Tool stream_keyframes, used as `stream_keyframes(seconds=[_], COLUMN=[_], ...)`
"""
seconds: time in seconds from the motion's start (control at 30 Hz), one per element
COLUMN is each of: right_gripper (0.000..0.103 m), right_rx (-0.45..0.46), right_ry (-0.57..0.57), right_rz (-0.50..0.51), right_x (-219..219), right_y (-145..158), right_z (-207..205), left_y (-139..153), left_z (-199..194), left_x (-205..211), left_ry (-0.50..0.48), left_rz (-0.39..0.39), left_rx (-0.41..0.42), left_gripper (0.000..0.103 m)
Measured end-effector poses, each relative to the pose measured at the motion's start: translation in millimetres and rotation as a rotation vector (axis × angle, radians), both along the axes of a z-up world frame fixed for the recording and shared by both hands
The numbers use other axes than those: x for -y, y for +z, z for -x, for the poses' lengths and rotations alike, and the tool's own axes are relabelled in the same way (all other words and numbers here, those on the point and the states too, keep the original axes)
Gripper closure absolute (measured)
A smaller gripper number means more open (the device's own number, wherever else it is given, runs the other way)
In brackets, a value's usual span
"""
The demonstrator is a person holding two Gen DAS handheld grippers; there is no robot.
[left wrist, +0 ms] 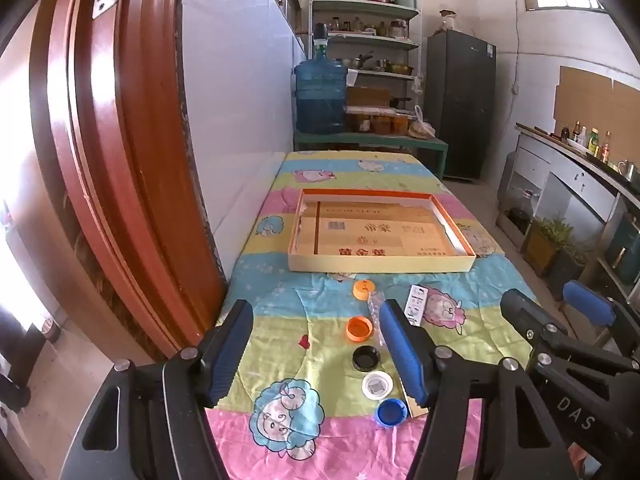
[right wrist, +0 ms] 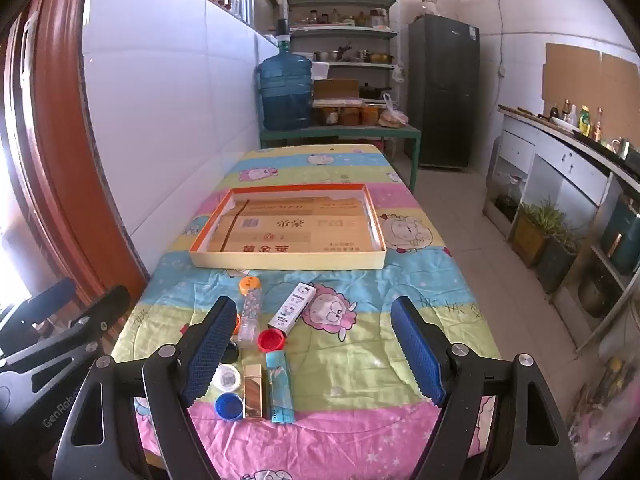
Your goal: Organize rigid objects
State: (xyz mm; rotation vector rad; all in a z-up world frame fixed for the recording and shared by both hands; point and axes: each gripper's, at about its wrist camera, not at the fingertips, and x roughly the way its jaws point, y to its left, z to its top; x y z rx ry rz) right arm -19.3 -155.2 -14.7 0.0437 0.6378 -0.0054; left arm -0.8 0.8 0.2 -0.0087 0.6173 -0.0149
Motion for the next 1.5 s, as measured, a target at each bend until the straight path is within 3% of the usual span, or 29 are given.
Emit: stream_keyframes(seconds=[0.37,1.5], right_gripper=[0.022,0.022], right_rx=[-0.002,-0.003], right_ry=[0.000,0.005], right_rz=[-0.002,0.008], right_x=[-0.8,-1.5], right_y=[-0.9,-1.0], right_z=[0.1,-1.1], left_y=[-10.1,-3.6], left_z=[-7.0,-7.8], left_x=[-3.3,-2.8], left_ry=[0.017,0.009], left_rz=[0.005,0.010], left_rx=[-0.029,-0.027], left_gripper=[0.037,0.037])
